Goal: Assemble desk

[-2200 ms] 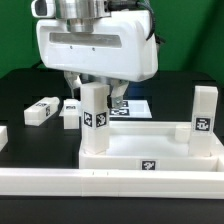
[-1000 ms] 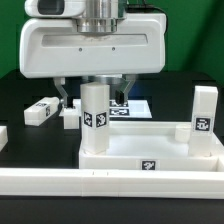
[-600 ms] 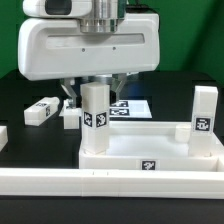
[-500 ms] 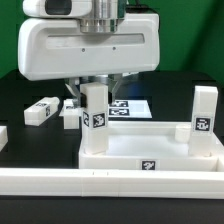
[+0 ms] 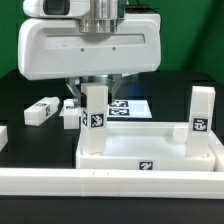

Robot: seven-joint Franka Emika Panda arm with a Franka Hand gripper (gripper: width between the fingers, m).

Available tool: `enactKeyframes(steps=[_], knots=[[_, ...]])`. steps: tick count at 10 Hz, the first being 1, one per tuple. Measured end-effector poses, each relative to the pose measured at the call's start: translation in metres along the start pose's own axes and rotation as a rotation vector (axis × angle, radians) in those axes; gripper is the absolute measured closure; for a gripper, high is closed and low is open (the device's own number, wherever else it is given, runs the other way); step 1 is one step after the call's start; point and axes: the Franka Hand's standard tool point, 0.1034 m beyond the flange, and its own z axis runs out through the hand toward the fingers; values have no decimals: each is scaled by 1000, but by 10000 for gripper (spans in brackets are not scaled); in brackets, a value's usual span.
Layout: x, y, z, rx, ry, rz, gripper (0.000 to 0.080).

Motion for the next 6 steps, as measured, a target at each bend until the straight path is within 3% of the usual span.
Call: enactKeyframes(steps=[3, 6], knots=[[-4, 5, 1, 40, -3, 288, 509], [-3, 2, 2, 40, -7, 519, 509]])
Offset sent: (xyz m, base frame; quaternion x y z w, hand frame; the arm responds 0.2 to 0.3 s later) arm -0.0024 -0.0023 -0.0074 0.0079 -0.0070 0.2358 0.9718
